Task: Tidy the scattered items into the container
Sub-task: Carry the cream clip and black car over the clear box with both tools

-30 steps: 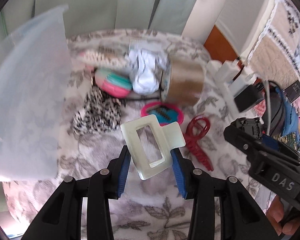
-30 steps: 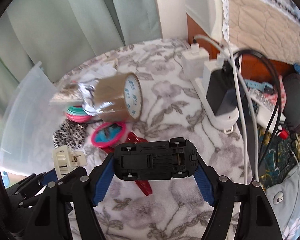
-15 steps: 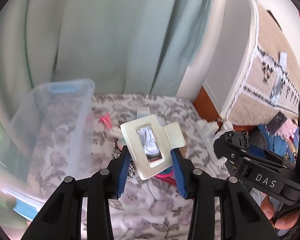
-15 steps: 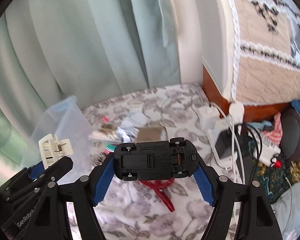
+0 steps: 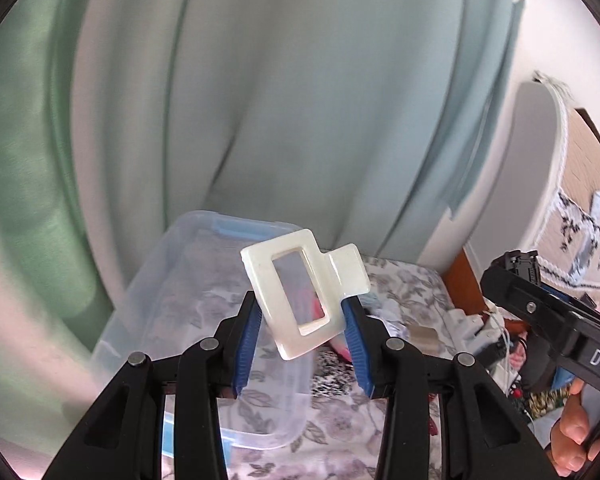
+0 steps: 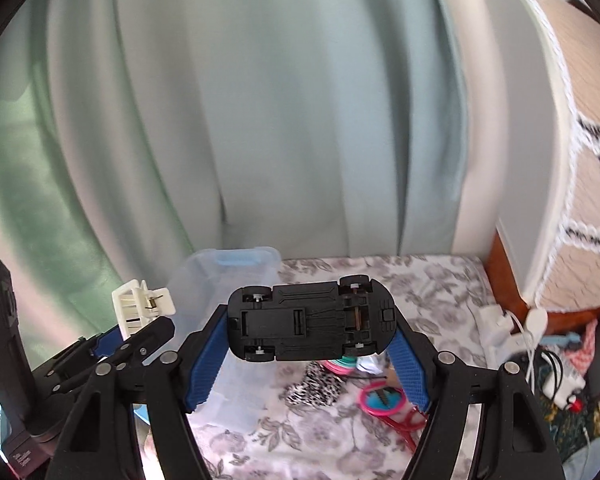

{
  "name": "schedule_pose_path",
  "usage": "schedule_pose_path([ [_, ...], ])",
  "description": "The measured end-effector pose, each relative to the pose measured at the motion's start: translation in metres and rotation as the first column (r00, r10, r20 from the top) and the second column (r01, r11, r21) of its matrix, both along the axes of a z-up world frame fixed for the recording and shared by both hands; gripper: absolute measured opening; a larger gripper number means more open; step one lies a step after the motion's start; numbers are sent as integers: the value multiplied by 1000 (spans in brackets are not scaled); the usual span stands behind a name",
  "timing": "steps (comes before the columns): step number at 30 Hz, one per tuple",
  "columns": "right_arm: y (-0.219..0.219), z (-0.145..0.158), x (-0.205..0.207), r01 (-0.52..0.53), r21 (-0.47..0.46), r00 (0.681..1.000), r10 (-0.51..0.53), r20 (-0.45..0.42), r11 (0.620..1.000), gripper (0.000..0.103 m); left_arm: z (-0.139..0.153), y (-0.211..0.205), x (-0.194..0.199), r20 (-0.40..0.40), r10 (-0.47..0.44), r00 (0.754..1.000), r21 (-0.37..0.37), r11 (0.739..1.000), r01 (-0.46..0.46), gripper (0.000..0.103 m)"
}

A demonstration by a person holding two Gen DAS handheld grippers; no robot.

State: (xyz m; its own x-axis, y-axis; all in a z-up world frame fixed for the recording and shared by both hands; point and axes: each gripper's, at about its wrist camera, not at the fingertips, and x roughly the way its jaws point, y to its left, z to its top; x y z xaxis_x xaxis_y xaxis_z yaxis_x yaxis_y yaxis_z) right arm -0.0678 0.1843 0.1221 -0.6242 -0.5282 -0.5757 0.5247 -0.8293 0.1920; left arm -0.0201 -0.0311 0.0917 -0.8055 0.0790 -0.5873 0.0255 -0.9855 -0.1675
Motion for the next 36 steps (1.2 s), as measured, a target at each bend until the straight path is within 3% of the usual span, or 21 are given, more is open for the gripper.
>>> schedule_pose_path([
  [19, -106, -15, 27, -221, 70, 975, 220, 25, 973, 77, -24, -74, 3, 47, 142, 989, 64, 987, -145, 43],
  [29, -140, -40, 24, -258, 114, 965, 249, 88, 959, 77, -48, -91, -6, 122, 159, 980, 89, 981, -170, 43],
  [36, -155, -39, 14, -256, 131, 965, 246, 91, 958, 78, -56, -97, -17, 155, 175, 972, 93, 977, -190, 43],
])
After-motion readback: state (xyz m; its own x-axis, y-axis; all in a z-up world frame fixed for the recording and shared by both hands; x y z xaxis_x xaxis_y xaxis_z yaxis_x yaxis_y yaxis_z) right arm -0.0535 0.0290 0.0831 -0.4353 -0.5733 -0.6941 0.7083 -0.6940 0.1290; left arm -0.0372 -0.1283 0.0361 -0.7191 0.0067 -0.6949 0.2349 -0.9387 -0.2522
